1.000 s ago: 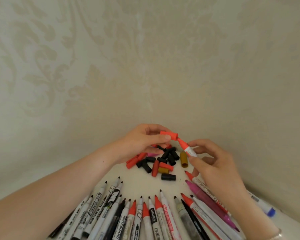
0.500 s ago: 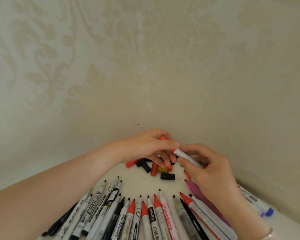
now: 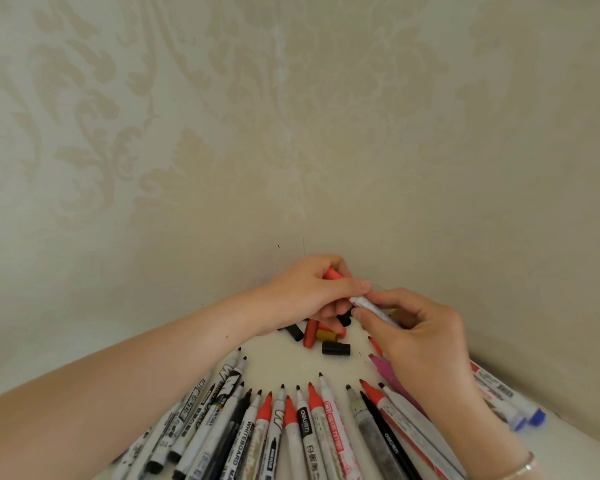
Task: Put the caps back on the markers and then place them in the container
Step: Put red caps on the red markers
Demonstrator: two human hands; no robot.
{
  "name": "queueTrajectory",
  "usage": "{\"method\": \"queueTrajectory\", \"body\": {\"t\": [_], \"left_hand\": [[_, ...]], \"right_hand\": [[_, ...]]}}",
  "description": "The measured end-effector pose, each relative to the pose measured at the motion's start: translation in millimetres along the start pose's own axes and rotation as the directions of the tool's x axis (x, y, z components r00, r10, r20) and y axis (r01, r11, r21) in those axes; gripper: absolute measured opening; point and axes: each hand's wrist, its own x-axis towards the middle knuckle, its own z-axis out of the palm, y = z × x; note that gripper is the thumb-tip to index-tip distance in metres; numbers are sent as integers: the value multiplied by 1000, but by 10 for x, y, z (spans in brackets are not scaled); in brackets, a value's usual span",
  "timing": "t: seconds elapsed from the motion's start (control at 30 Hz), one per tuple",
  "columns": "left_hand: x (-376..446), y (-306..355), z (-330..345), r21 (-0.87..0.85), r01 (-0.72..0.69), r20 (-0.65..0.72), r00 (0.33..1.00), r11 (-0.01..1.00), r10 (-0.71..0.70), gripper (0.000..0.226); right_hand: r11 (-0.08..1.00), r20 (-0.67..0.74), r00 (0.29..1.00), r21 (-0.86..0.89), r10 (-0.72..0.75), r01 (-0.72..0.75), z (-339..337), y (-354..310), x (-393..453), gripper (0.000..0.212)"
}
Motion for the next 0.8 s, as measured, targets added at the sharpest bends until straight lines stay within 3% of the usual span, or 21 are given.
{"method": "queueTrajectory", "body": {"t": [0.17, 0.33, 0.53, 0.67, 0.8], "left_hand": [[20, -6, -9, 25, 6, -4, 1000, 1000, -6, 20], [-12, -49, -131, 1, 53, 70, 996, 999, -53, 10], [-121, -21, -435, -6, 70, 50, 996, 998, -69, 11], [-271, -123, -680, 183, 116, 59, 990, 976, -129, 10], [-398, -324, -805, 465, 110, -8, 993, 878, -120, 12]], "right_hand": [[1000, 10, 1000, -8, 7, -7, 5, 23, 2, 26], [987, 92, 994, -142, -60, 73, 7, 58, 36, 16], [946, 175, 969, -243, -176, 216, 57, 88, 53, 41], [902, 278, 956, -383, -96, 202, 144, 60, 145, 29], [753, 484, 873, -551, -61, 359, 397, 43, 314, 13]]}}
